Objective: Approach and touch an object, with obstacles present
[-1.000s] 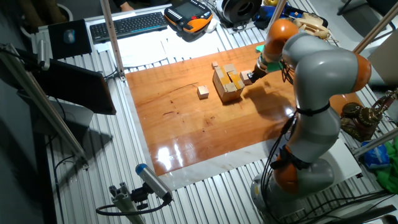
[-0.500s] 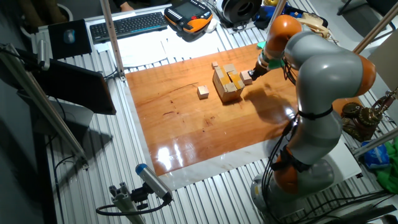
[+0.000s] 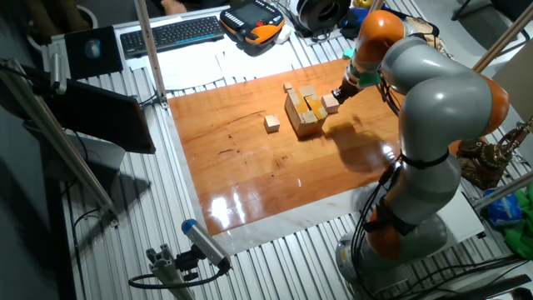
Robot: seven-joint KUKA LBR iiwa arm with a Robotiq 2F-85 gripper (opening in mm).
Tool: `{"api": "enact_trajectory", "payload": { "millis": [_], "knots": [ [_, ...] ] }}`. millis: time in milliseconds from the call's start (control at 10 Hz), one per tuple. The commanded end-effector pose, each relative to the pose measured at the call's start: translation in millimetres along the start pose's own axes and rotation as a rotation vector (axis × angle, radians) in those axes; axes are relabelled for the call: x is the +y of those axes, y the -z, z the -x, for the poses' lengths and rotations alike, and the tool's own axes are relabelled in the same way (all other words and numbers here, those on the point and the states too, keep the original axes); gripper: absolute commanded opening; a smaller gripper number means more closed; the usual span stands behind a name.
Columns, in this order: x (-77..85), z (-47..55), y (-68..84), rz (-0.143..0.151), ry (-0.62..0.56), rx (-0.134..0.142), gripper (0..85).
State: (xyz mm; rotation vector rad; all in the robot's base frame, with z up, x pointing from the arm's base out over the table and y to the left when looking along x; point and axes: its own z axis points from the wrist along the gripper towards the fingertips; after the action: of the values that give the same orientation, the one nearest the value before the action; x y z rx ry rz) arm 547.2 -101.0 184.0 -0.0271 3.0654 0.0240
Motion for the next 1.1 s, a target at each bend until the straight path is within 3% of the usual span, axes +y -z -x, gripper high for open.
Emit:
{"api": "enact_trajectory", "payload": {
  "millis": [0,500,800,1000],
  "knots": [
    [3.2,-1.5,3.7,-0.005,-0.002,-0.003,0.0],
    [17.1,-7.0,23.3,-0.036,-0.001,-0.007,0.0],
    [26.5,-11.1,31.1,-0.039,-0.01,0.002,0.0],
    [30.3,-13.7,32.0,-0.017,-0.013,0.022,0.0]
  ]
}}
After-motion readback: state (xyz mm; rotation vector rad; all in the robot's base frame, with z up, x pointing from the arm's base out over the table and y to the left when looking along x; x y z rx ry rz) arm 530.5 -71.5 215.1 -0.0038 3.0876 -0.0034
